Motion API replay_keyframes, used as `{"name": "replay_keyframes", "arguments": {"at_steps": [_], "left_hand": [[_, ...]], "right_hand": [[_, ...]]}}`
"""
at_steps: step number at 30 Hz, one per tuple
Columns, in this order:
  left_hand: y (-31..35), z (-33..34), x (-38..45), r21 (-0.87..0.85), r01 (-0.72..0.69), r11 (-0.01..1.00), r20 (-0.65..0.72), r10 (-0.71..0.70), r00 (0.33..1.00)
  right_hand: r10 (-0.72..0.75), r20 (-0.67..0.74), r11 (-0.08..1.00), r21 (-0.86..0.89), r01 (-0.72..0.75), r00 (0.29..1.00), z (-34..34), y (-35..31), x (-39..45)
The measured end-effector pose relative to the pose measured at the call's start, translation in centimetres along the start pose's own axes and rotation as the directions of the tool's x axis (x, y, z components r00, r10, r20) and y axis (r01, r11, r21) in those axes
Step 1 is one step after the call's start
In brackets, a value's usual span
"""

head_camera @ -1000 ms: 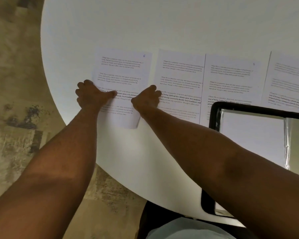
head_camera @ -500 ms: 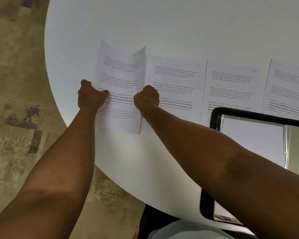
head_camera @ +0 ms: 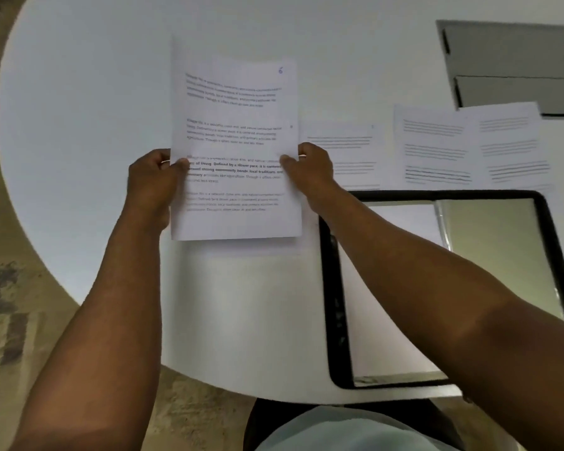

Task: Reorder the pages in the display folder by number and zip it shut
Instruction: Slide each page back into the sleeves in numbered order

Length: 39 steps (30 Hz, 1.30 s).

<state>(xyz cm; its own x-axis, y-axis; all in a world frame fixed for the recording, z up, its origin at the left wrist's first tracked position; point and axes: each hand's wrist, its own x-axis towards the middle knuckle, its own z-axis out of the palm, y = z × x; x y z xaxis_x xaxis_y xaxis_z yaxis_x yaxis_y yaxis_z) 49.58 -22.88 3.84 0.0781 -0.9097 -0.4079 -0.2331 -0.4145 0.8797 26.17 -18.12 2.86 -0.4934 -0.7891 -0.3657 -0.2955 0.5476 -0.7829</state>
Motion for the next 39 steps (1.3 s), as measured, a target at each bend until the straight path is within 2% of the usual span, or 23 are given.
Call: {"name": "replay_keyframes", "arguments": {"at_steps": [4,13,17,25,32,33,34,35,37,39], "left_hand": [[0.7,6.1,-2.9,-0.026,-0.001,1.000,0.085,0.003,0.996],[1.1,20.4,-10.8,0.001,0.065,0.998,0.197,-0.064,0.978],[1.3,26.9,-14.1,0.035,0.066,0.997,0.226,-0.073,0.971],[2.8,38.3,-18.8,0.034,0.138,0.990,0.289,-0.142,0.947],[4.4,45.7,-20.3,0.002,0.121,0.993,0.337,-0.115,0.934],[4.1,46.7,-20.3,0.029,0.084,0.996,0.330,-0.089,0.940],[3.7,47.5,-20.3,0.146,-0.022,0.989,0.326,-0.027,0.945],[3.0,48.2,-20.4,0.314,-0.191,0.930,0.357,0.070,0.931],[1.5,49.3,-21.0,0.567,-0.483,0.667,0.503,0.184,0.844],[-0.2,50.4,-21.2,0.638,-0.607,0.474,0.623,0.147,0.769]], "right_hand": [[0.056,-0.039,0.993,0.107,-0.052,0.998,-5.9,3.3,0.6],[0.112,-0.117,0.974,0.212,-0.086,0.987,-20.4,11.4,0.5],[0.152,-0.099,0.956,0.267,-0.121,0.983,-27.1,14.8,1.2],[0.123,-0.043,0.936,0.338,-0.101,0.992,-38.5,19.7,3.7],[0.097,-0.110,0.922,0.383,-0.048,0.989,-46.1,22.6,6.5],[0.100,-0.140,0.916,0.400,-0.036,0.985,-47.1,22.9,7.0],[0.110,-0.172,0.909,0.416,-0.029,0.979,-48.1,23.2,7.5],[0.126,-0.206,0.902,0.431,-0.025,0.970,-49.0,23.5,8.0],[0.152,-0.275,0.894,0.448,-0.014,0.949,-50.7,23.9,9.0],[0.168,-0.326,0.891,0.453,-0.002,0.931,-52.1,24.3,10.0]]}}
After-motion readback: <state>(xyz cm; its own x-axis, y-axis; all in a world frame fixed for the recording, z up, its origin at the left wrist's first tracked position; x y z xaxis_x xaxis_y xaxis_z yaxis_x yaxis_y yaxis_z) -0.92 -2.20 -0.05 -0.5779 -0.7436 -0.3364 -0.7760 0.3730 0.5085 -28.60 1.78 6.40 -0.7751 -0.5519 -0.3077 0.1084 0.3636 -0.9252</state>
